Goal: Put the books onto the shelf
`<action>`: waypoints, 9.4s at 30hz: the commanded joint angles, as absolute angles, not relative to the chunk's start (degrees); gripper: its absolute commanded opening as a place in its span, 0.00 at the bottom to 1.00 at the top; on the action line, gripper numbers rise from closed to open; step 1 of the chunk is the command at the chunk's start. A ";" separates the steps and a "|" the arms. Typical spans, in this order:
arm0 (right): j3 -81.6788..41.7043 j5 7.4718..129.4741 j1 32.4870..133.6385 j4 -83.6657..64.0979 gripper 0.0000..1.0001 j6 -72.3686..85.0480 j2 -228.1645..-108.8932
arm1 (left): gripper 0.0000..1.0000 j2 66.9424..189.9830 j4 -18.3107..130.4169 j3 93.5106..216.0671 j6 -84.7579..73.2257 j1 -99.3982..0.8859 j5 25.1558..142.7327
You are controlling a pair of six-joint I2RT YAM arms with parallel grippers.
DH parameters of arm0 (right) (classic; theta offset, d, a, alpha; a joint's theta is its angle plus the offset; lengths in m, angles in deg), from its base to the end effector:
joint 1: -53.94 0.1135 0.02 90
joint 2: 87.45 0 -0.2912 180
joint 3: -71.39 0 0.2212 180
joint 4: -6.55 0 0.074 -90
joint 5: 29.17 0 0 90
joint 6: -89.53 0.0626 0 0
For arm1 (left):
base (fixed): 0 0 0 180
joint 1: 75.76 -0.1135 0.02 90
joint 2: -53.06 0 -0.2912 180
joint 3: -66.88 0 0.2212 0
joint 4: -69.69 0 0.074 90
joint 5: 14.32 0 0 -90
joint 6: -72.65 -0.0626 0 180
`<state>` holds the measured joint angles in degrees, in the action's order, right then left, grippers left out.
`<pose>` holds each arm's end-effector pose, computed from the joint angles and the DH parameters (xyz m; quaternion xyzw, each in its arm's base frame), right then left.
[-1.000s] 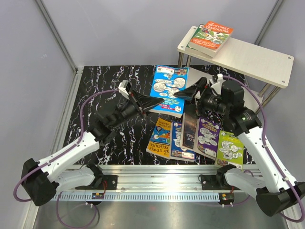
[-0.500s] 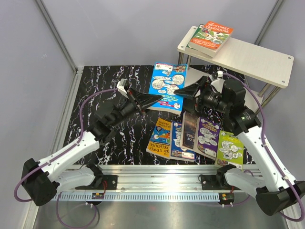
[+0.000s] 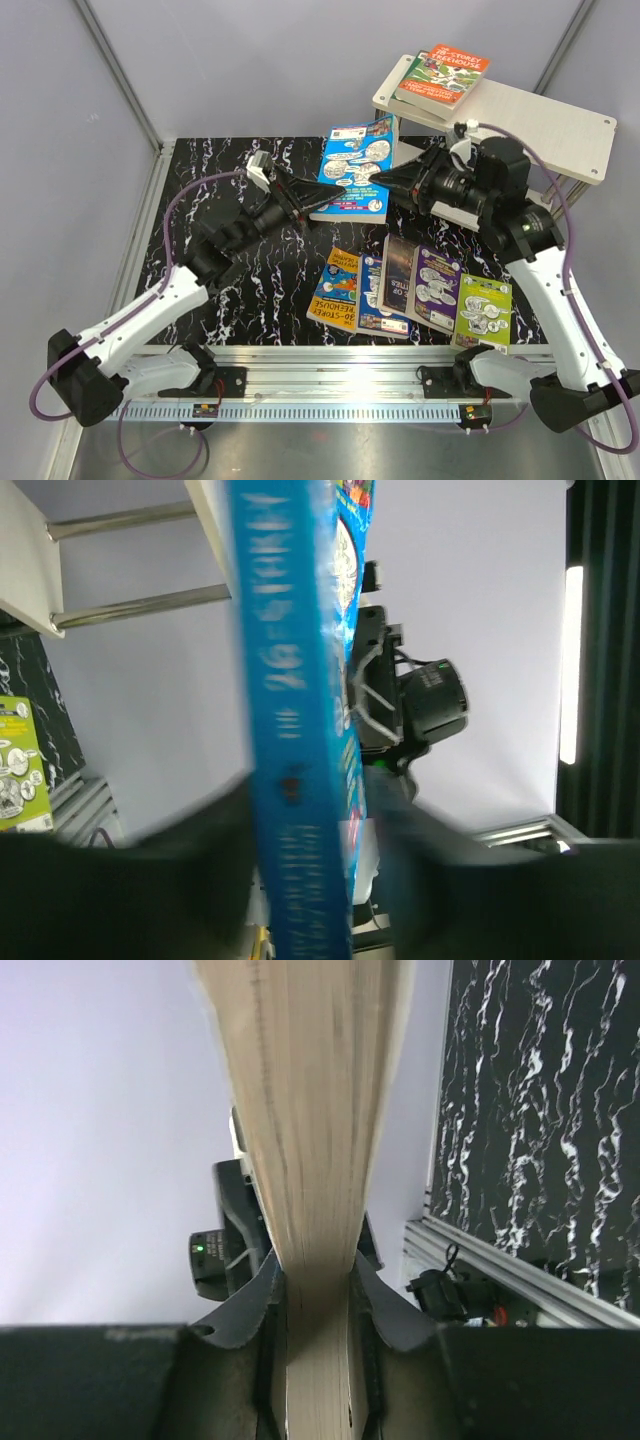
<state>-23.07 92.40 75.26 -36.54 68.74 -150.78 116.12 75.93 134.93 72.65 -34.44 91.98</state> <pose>0.1774 0.1044 0.4617 0.1469 0.7528 0.5791 0.2763 0.1686 -0.1716 0.4185 -0.1590 0.6174 -0.7342 0.2334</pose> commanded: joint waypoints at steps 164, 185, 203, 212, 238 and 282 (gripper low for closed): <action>-70.14 97.31 34.87 -49.43 0.25 54.90 -191.44 | 0.99 87.86 30.66 133.25 47.61 -41.74 86.66; -13.45 84.13 53.58 -66.01 1.00 43.75 -156.15 | 0.94 117.55 30.67 132.89 38.30 -36.65 94.49; -0.60 72.88 69.05 -69.39 1.00 39.87 -173.13 | 0.91 120.75 35.23 129.03 41.80 -26.89 93.09; 1.24 67.07 69.14 -68.79 0.48 38.29 -179.54 | 0.91 109.84 32.51 121.56 44.79 -26.98 89.22; -30.38 74.80 96.90 -75.91 0.00 51.29 -181.48 | 0.91 110.80 33.56 121.73 44.44 -27.86 87.64; -13.35 63.50 71.99 -73.93 1.00 44.27 -168.15 | 0.92 154.10 -4.03 171.19 14.73 -6.08 46.96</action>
<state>-13.19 73.74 77.97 -65.68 45.33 -173.93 147.49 6.95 167.00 17.18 -10.04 58.10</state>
